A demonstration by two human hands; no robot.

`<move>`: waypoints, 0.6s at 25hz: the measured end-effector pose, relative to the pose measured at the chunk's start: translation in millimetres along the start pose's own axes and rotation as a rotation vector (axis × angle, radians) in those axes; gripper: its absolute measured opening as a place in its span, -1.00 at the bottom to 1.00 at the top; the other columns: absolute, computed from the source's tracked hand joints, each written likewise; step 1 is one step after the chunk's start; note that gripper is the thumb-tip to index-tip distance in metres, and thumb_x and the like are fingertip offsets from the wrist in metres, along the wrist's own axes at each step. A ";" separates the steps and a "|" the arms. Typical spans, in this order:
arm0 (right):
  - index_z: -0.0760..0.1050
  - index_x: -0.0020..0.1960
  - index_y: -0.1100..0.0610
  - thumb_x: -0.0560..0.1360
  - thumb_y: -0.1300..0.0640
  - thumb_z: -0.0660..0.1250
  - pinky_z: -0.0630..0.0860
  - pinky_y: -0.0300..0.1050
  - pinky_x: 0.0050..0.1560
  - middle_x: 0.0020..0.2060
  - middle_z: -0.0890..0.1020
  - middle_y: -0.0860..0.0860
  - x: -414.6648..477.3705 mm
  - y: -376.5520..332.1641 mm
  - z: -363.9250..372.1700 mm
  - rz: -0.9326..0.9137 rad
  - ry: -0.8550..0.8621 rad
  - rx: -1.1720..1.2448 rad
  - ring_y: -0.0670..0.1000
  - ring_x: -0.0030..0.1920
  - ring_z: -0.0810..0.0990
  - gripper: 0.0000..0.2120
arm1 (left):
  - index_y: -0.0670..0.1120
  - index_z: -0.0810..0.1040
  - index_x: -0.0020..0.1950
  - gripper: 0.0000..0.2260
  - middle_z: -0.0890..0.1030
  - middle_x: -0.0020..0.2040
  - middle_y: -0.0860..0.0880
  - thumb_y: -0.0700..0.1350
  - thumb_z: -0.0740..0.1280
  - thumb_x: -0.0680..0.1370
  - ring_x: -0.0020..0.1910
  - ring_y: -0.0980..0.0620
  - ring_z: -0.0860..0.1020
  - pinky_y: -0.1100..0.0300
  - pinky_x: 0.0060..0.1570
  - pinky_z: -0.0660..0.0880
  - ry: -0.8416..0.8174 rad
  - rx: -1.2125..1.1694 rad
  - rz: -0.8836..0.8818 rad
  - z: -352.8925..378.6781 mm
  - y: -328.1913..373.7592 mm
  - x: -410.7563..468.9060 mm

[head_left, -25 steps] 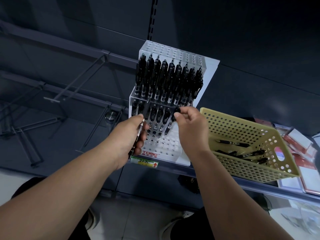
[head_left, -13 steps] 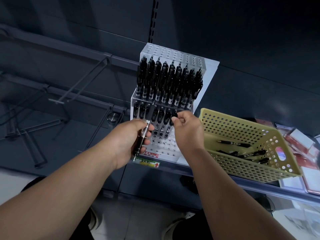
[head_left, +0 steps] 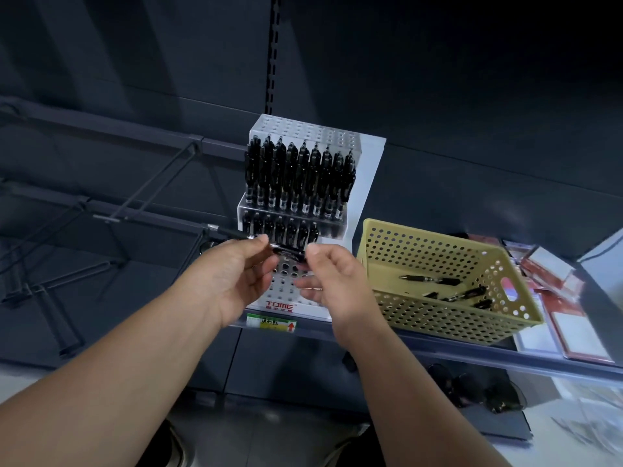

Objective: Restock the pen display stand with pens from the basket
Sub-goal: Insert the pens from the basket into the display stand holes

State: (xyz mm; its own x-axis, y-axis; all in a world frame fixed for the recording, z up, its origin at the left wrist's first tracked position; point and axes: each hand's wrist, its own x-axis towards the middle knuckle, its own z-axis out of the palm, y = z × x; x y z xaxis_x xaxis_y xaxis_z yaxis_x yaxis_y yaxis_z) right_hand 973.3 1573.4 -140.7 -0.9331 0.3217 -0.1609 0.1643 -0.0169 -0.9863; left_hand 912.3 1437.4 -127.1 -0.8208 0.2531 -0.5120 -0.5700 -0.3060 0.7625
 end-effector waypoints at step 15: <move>0.50 -0.12 0.14 0.56 0.22 0.32 0.60 -0.10 -0.06 -0.19 0.65 0.06 -12.9 -23.6 -9.4 -0.008 0.170 0.650 0.02 -0.16 0.64 -0.92 | -0.13 0.56 -0.02 -0.89 0.69 -0.14 -0.06 -0.10 0.35 0.54 -0.30 0.08 0.63 0.25 -0.30 0.56 -0.158 -0.059 -0.024 34.4 -5.6 -27.4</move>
State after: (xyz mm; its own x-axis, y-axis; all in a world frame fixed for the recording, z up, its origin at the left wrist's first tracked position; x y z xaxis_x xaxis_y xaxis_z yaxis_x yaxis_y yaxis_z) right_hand 984.5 1578.5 -115.1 -0.8615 0.4675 -0.1978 -0.1179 -0.5633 -0.8178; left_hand 939.2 1463.7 -103.8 -0.7937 0.4003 -0.4580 -0.5944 -0.3505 0.7238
